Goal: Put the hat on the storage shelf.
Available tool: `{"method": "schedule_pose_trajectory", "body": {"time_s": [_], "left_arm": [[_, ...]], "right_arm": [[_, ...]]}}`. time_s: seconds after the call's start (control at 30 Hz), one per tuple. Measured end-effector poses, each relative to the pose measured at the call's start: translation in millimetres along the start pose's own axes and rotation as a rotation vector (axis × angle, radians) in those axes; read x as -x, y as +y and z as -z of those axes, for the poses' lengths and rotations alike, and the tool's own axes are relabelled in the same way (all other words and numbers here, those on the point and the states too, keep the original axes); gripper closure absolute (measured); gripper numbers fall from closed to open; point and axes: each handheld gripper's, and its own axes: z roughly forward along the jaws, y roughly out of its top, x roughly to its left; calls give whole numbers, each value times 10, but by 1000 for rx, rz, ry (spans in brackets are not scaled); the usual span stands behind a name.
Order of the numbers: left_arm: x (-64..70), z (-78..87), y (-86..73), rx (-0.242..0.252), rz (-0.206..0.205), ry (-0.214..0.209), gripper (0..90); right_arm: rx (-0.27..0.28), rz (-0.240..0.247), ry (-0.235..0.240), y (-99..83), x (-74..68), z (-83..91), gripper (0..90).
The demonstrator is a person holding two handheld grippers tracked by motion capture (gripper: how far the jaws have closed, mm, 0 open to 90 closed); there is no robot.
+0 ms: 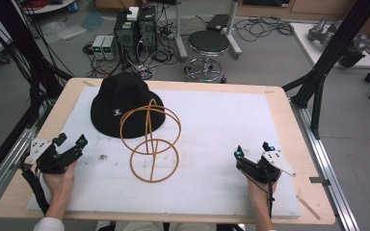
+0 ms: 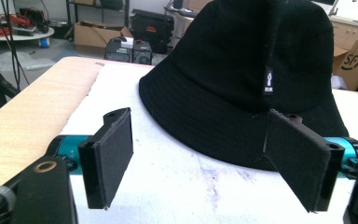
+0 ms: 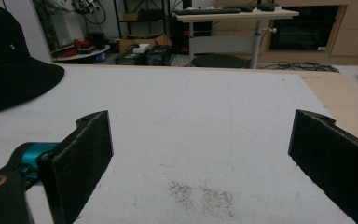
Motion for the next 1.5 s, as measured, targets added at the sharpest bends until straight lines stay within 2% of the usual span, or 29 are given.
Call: {"method": "schedule_pose_trajectory", "body": {"time_s": [0.13,0.5,0.77,0.83,0.87,1.03,1.1,1.23,1.3,1.33,1.37,1.43,1.5], "left_arm": [[6,20,-6,-3,-3,-9,238],[-26,65,31,1,8,-18,236],[8,76,107,-18,1,-70,209],[29,65,146,-42,-7,-86,200],[49,49,183,-77,-24,-104,201],[87,1,269,-122,-52,-122,200],[105,-34,331,-143,-55,-146,200],[124,-71,376,-163,-58,-139,204],[131,-125,388,-191,-35,-132,208],[150,-179,404,-219,-35,-143,207],[150,-179,404,-219,-35,-143,207],[195,-248,446,-239,-60,-144,207],[212,-276,461,-240,-59,-144,207]], "right_arm": [[-2,-27,-1,1,-4,8,56],[-10,-27,3,5,-2,-35,56],[-12,-23,8,4,-11,-36,56],[-15,-32,12,2,-12,-38,56],[-15,-30,13,2,-11,-39,56],[-10,-15,28,3,-12,-46,55],[-8,-25,47,4,-11,-46,55],[-10,-37,72,4,-12,-48,55],[-13,-35,77,3,-12,-52,55],[-16,-37,84,3,-19,-59,55],[-16,-37,84,3,-19,-59,55],[-13,-33,92,4,-21,-65,55],[-14,-35,94,4,-20,-65,55]]}}
